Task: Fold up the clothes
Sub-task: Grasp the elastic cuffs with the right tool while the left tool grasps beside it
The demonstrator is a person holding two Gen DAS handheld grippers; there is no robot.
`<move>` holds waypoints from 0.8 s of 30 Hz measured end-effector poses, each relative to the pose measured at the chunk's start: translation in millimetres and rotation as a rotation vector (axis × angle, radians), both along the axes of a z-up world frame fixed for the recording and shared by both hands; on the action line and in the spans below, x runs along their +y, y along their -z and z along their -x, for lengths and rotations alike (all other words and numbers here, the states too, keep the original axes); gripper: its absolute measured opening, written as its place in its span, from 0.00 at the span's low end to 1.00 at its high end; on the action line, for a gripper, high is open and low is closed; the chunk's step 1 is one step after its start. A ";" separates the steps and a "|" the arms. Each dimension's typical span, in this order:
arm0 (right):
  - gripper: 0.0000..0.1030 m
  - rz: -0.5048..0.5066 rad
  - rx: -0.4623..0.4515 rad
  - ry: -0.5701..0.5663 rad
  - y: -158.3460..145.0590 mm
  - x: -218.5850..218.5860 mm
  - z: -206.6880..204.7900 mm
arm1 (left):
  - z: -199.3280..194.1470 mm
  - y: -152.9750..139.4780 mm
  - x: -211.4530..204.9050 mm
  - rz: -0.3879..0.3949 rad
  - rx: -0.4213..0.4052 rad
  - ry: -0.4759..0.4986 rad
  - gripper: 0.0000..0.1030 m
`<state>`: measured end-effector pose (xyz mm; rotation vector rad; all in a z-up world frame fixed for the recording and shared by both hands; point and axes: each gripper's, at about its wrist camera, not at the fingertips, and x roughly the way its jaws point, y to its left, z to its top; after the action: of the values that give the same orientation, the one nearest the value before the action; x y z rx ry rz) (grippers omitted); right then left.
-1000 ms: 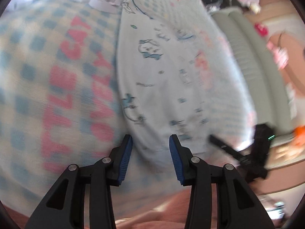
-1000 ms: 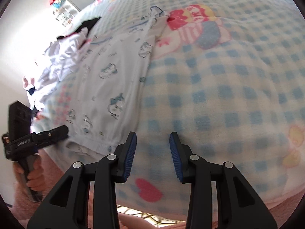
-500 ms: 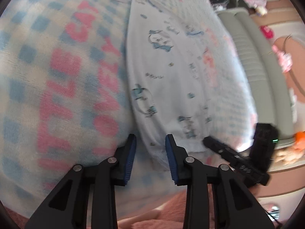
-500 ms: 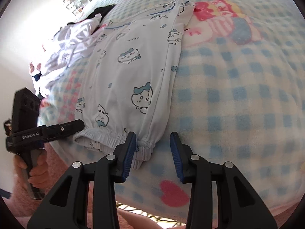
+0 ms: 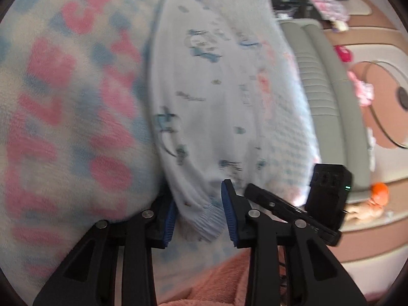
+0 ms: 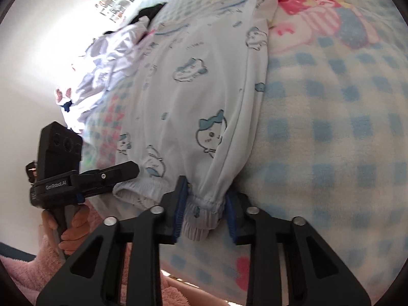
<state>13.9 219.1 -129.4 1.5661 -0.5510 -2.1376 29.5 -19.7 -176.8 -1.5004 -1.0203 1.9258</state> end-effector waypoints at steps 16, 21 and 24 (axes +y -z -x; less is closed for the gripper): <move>0.13 0.009 0.107 -0.025 -25.3 -6.6 -7.0 | 2.9 -24.8 7.0 0.099 0.075 0.025 0.08; 0.13 -0.010 0.162 -0.067 -51.4 -17.7 -25.9 | -7.4 -48.9 7.1 0.107 0.124 0.054 0.07; 0.13 -0.023 0.173 -0.090 -59.0 -23.0 -41.5 | -18.9 -54.1 3.0 0.100 0.121 0.083 0.07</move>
<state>55.4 196.0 -70.3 1.3736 -0.3923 -2.1913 48.5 -16.7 -122.6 -1.4360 -0.8076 2.0077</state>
